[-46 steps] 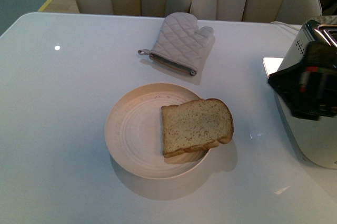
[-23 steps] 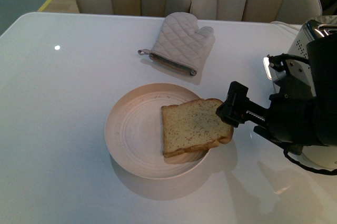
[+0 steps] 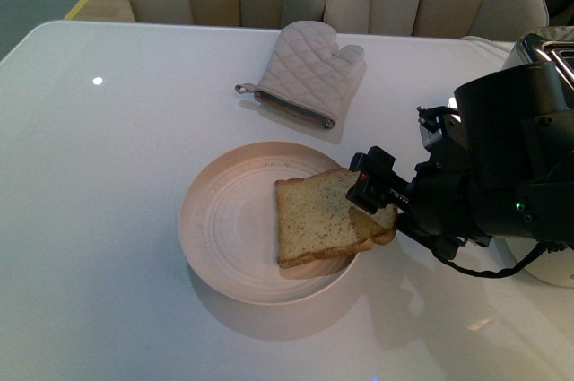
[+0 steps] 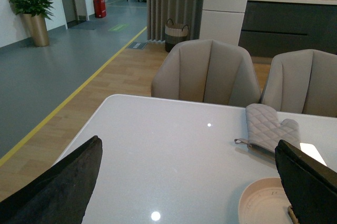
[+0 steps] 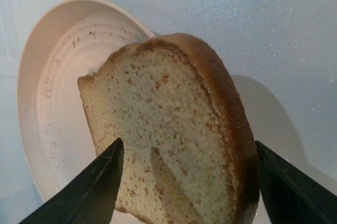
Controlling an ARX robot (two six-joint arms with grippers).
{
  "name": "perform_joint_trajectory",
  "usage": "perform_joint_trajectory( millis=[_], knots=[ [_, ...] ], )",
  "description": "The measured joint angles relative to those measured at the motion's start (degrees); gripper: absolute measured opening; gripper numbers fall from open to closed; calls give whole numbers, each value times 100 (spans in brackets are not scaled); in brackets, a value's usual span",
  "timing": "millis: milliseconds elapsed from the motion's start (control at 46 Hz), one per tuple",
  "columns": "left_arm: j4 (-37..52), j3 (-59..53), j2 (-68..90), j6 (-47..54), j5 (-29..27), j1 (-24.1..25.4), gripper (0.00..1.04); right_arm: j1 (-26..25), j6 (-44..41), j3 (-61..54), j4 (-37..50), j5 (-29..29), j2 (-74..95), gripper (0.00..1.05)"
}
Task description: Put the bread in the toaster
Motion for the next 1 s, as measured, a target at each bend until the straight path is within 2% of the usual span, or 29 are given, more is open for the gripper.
perform_joint_trajectory(
  millis=[261, 348, 522, 696, 739, 891, 1000],
  knots=[
    [0, 0, 0, 0, 0, 0, 98, 11, 444, -20, 179, -85, 28, 18],
    [0, 0, 0, 0, -2, 0, 98, -37, 581, -153, 354, -188, -149, 5],
    [0, 0, 0, 0, 0, 0, 98, -153, 671, -264, 358, -247, -905, 3],
    [-2, 0, 0, 0, 0, 0, 98, -389, 175, -179, -334, 63, -2411, 3],
    [-2, 0, 0, 0, -2, 0, 98, -468, -52, -90, -592, 101, -2828, 3],
    [0, 0, 0, 0, 0, 0, 98, -879, -1648, 557, -1930, 815, -4452, 3],
    [0, 0, 0, 0, -2, 0, 98, -1314, -2608, 850, -2721, 879, -5132, 3]
  ],
)
